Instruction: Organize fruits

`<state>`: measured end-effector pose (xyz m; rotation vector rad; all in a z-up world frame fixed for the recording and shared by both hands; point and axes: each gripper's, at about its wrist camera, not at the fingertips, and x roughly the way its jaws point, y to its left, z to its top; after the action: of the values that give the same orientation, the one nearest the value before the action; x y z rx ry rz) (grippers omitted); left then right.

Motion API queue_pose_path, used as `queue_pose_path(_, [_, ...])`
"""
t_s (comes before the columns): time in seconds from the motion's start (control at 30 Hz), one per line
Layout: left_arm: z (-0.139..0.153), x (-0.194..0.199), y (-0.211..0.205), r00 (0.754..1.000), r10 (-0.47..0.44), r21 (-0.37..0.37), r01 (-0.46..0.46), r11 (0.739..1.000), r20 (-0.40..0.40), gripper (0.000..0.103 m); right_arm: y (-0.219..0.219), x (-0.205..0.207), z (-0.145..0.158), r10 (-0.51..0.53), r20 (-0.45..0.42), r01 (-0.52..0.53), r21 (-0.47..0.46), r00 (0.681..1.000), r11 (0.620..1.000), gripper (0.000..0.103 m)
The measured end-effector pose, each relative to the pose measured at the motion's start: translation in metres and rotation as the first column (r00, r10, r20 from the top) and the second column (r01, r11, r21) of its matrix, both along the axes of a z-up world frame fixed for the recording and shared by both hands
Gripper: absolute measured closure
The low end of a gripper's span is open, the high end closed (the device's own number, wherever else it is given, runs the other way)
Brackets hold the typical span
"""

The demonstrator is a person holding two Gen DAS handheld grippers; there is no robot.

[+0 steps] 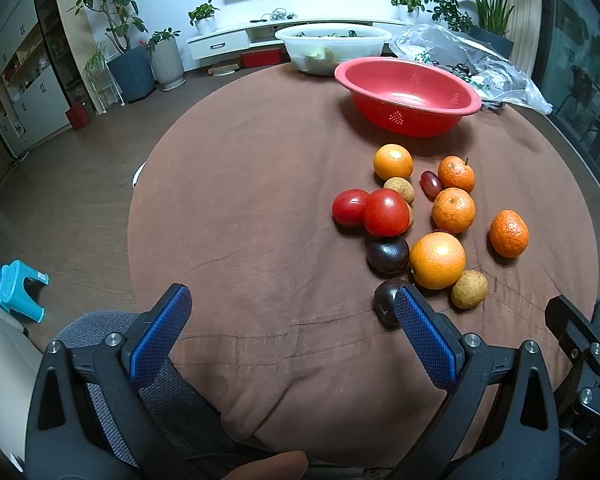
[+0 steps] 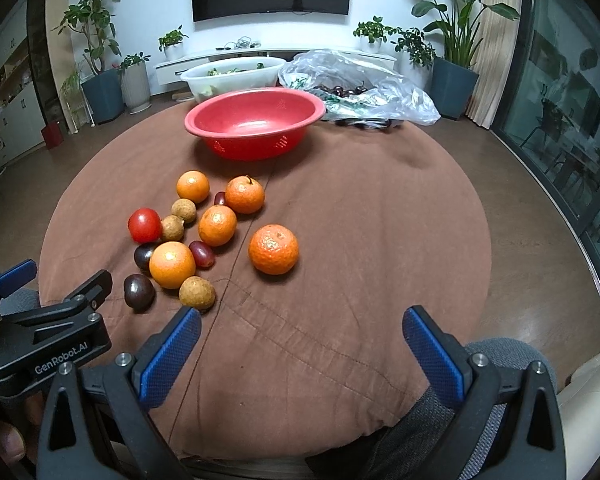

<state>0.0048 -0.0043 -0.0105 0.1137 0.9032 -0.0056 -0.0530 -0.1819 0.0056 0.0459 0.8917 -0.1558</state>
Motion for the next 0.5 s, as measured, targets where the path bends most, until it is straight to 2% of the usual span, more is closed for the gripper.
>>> queue_pose_path(0.27, [-0.001,0.002,0.003,1.000,0.010,-0.004,-0.010,1.000,0.008,0.000,-0.004,0.002,0.001,0.037,0.001,-0.037,0.038,0.999,0.999,0.003])
queue_pose_path(0.33, [-0.002,0.004,0.003,1.000,0.015,0.002,-0.015,1.000,0.006,0.000,-0.006,0.004,0.000,0.039,-0.008,-0.039,0.051,0.999,0.998,0.007])
queue_pose_path(0.5, [-0.006,0.009,0.005,1.000,0.014,-0.002,-0.014,1.000,-0.004,0.000,-0.019,0.008,-0.005,0.020,-0.036,-0.016,0.109,0.999,0.994,0.008])
